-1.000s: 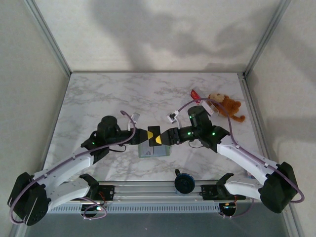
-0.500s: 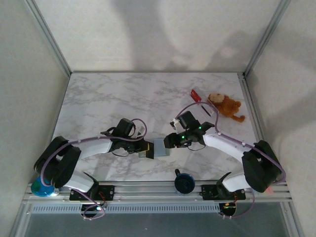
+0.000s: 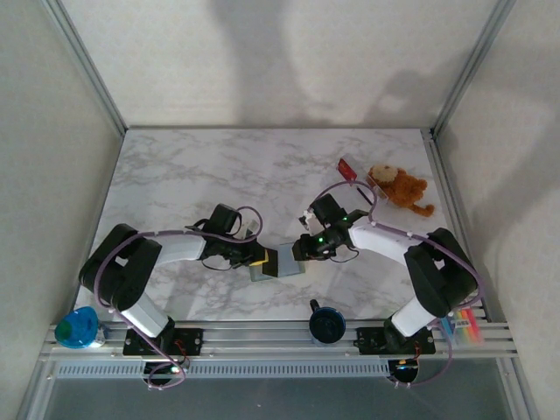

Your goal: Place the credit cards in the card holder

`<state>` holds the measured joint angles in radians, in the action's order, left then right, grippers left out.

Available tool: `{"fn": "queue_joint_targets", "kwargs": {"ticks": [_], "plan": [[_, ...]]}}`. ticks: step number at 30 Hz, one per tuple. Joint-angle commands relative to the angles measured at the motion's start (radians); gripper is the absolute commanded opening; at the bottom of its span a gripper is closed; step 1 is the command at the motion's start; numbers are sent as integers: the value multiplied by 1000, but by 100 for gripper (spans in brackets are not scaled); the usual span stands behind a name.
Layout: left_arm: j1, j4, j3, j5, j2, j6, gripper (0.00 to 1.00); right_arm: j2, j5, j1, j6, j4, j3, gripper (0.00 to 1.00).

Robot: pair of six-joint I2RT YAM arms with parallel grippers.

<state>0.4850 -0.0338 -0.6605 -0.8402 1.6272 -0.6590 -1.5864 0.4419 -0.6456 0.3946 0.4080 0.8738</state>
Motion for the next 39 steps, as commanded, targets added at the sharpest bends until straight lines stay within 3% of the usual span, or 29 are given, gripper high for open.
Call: {"fn": "queue_joint_targets", "kwargs": {"ticks": [1, 11, 22, 29, 39], "plan": [[-15, 6, -10, -9, 23, -23, 0, -27, 15, 11, -21, 3, 25, 28], [-22, -29, -14, -46, 54, -48, 0, -58, -29, 24, -44, 7, 15, 26], [-45, -62, 8, -50, 64, -100, 0, -52, -103, 42, -30, -11, -17, 38], [-45, -113, 21, -67, 68, -122, 0, -83, 21, 48, -36, -80, -36, 39], [-42, -157, 31, -82, 75, -151, 0, -121, 72, 49, -25, -137, -56, 35]]}}
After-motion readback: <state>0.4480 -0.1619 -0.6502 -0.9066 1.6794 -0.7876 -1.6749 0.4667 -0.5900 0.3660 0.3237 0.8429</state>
